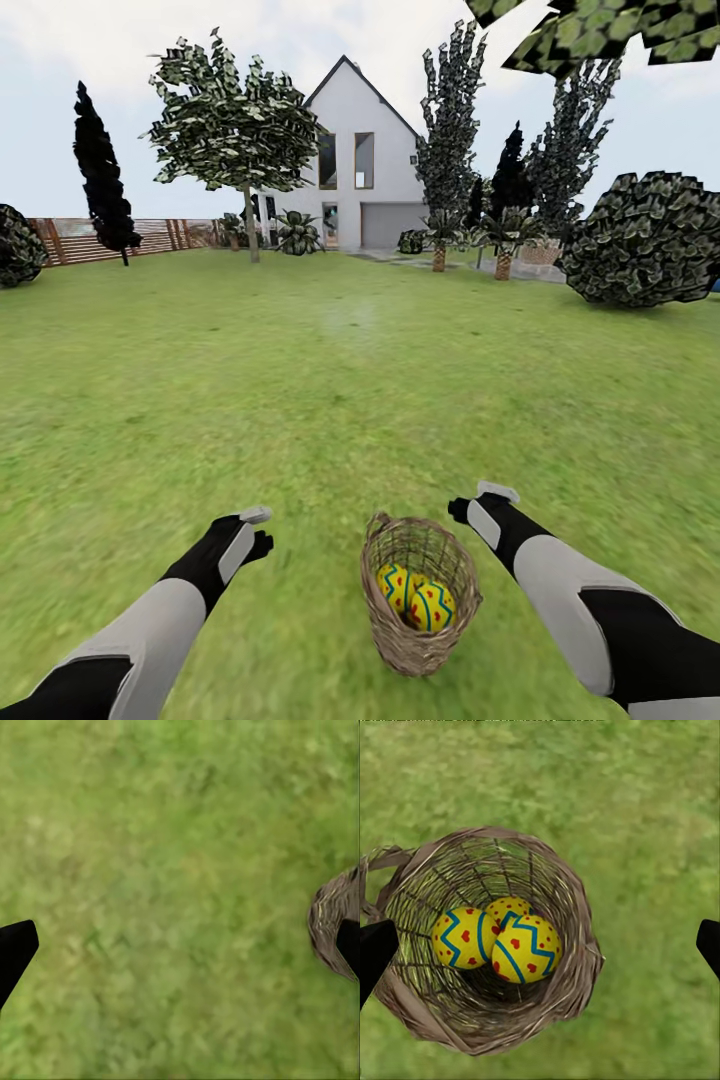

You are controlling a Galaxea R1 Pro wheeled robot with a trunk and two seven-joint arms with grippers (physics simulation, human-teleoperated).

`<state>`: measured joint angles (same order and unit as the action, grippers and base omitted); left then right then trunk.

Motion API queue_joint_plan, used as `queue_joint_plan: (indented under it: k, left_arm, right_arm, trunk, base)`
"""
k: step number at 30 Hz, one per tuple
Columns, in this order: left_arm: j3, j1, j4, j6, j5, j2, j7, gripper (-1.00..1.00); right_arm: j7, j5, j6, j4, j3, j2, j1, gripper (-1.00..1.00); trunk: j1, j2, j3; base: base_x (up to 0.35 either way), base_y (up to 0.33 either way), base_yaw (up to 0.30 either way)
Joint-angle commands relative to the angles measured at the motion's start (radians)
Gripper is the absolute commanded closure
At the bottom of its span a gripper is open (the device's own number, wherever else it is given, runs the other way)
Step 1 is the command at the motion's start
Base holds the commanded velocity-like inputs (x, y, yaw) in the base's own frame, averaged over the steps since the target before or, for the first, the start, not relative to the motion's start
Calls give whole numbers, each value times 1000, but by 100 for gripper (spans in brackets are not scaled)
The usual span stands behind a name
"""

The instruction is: Take the three Easter eggs out of the wicker basket on the lawn in the garden, then place them on the lawn next to a single tree (choose any tree) so that all three eggs are next to the same tree and none are left in the basket.

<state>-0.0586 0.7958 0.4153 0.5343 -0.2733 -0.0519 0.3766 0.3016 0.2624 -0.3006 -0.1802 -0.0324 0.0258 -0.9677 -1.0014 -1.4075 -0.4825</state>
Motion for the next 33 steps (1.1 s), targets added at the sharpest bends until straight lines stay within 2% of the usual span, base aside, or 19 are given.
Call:
queue_joint_plan:
  k: [1,3,13,19,24,33]
  left_arm:
    - [-4,0,2,3,-10,1,7,-100]
    - [-4,0,2,3,-10,8,7,-100]
    - [-4,0,2,3,-12,10,7,-100]
    - [-6,0,7,3,-36,11,9,-100]
    - [-23,0,37,-8,-63,13,10,-100]
    - [-27,0,42,-16,-69,15,11,-100]
  right_arm:
    - [5,3,-6,-2,-3,1,0,-100]
    - [6,2,-8,8,-3,2,0,-100]
    - [7,6,-5,37,-1,-10,0,-100]
    - [7,7,-2,38,-2,-12,0,-100]
    - [7,6,4,43,-3,-13,0,-100]
    - [7,7,5,51,-3,-13,1,-100]
  trunk:
    - [-1,-1,-1]
    - [-1,-1,-1]
    - [-1,-1,-1]
    - [-1,-1,-1]
    - [-20,-36,-17]
    - [-54,-99,-45]
  base:
    - [320,0,0]
    - [320,0,0]
    - [320,0,0]
    - [131,0,0]
    - [8,0,0]
    - [0,0,0]
